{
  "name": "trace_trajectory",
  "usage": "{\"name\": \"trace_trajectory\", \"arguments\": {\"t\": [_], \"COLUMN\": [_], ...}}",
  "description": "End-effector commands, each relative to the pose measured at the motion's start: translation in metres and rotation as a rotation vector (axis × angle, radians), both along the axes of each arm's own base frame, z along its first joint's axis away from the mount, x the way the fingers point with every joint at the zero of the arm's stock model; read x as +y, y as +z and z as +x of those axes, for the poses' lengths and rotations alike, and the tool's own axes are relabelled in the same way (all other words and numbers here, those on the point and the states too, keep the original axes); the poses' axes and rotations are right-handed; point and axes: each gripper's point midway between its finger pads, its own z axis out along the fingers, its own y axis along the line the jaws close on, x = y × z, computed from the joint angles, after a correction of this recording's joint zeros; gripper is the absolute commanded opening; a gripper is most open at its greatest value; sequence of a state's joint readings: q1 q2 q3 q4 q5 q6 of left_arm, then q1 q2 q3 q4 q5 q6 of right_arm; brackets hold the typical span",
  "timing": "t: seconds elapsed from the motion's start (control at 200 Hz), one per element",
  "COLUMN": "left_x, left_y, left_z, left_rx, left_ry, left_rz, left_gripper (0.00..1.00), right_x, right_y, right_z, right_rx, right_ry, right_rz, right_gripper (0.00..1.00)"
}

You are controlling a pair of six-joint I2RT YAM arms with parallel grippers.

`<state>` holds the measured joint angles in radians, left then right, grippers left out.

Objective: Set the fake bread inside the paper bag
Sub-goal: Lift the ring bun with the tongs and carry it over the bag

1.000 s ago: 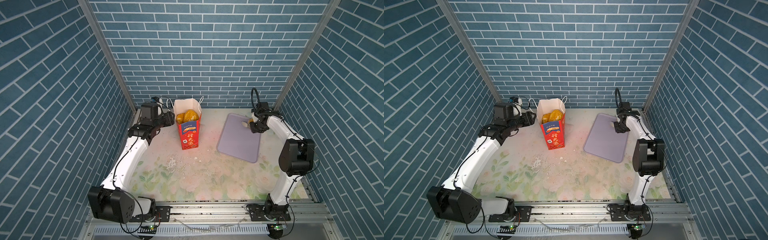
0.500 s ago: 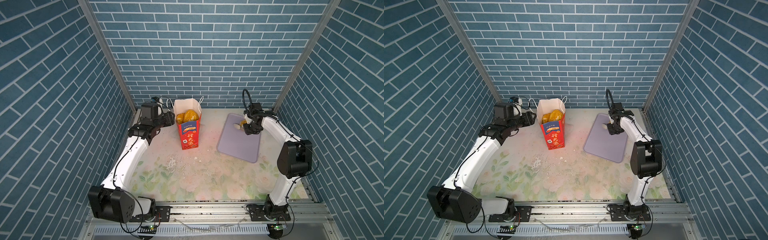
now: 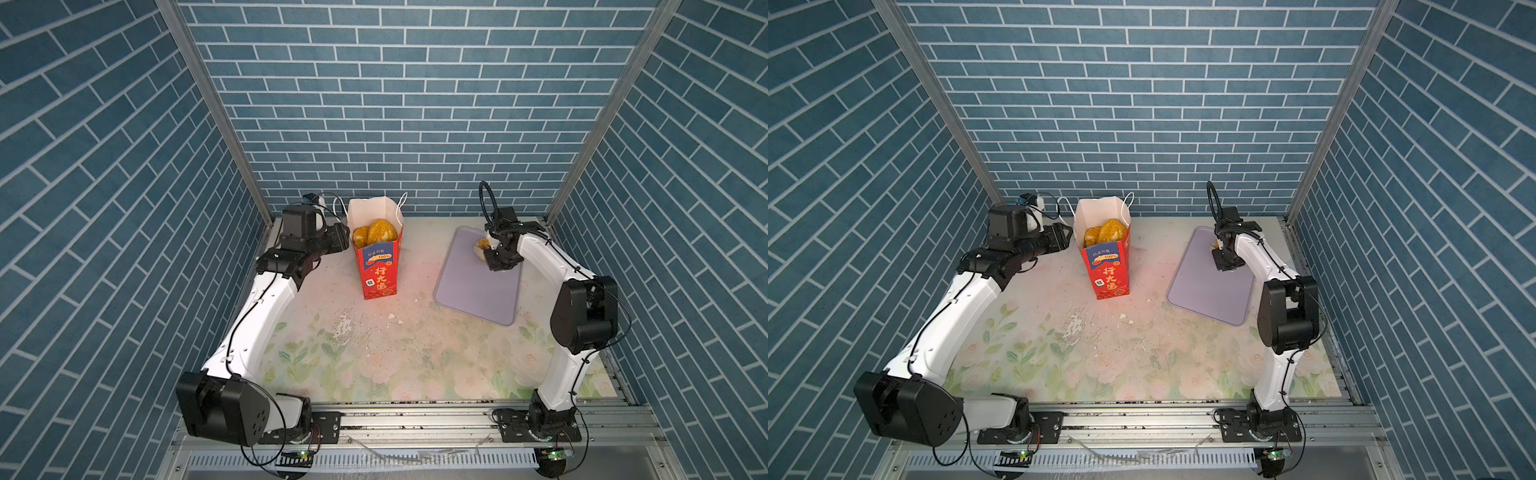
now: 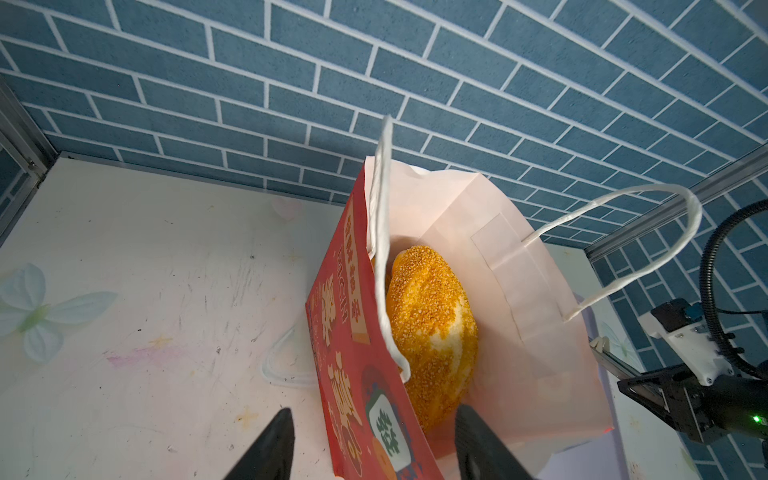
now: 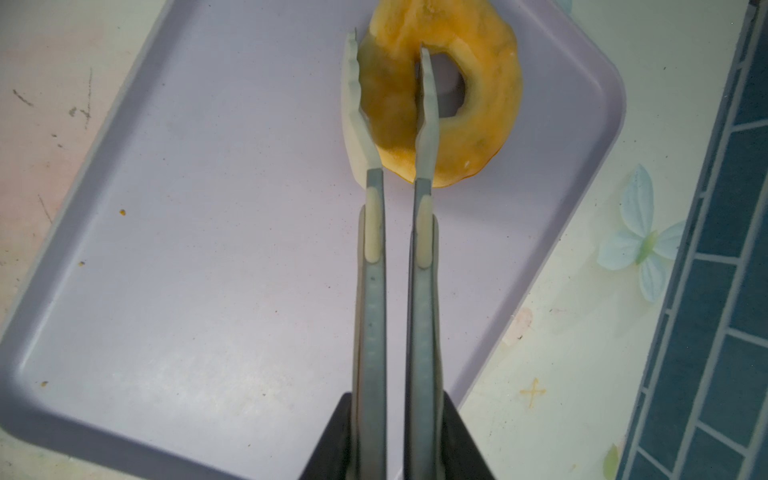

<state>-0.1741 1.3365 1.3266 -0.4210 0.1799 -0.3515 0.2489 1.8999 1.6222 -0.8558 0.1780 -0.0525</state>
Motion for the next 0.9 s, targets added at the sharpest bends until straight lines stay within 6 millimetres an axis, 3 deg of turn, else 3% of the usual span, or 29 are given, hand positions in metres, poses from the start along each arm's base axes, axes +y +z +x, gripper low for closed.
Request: {"name": "trace_trajectory", "arguments": {"t": [0.0, 0.1, 0.24, 0.485, 0.755, 0.895], "left_x": [0.002, 0.002, 0.003, 0.004, 0.005, 0.006], "left_y": [0.012, 0.012, 0.014, 0.020, 0.023, 0.026], "left_z": [-0.002, -0.001, 0.000, 0.001, 0.000, -0.003], "left_rx": [-0.030, -0.030, -0.035, -0.047, -0.055, -0.061], "left_ry": [0.004, 0.004, 0.009, 0.011, 0.016, 0.021], "left_rz": [-0.005, -0.004, -0.001, 0.002, 0.010, 0.007], "left_gripper": [0.63, 0.63, 0.63, 0.63, 0.63, 0.63], "right_x": [0.002, 0.008, 0.020, 0.060, 0.129, 0.171], "right_y": [0.021, 0.054, 0.116, 0.198, 0.309, 0.343], "right_z": [-0.009, -0.012, -0.019, -0.038, -0.063, -0.074], "right_rx": [-0.010, -0.086, -0.236, -0.412, -0.695, -0.792], "right_ry": [0.032, 0.030, 0.033, 0.143, 0.386, 0.519], "right_rz": [-0.030, 0.011, 0.126, 0.286, 0.424, 0.491], "right_gripper": [0.19, 0.15, 0.11, 0.08, 0.06, 0.05]}}
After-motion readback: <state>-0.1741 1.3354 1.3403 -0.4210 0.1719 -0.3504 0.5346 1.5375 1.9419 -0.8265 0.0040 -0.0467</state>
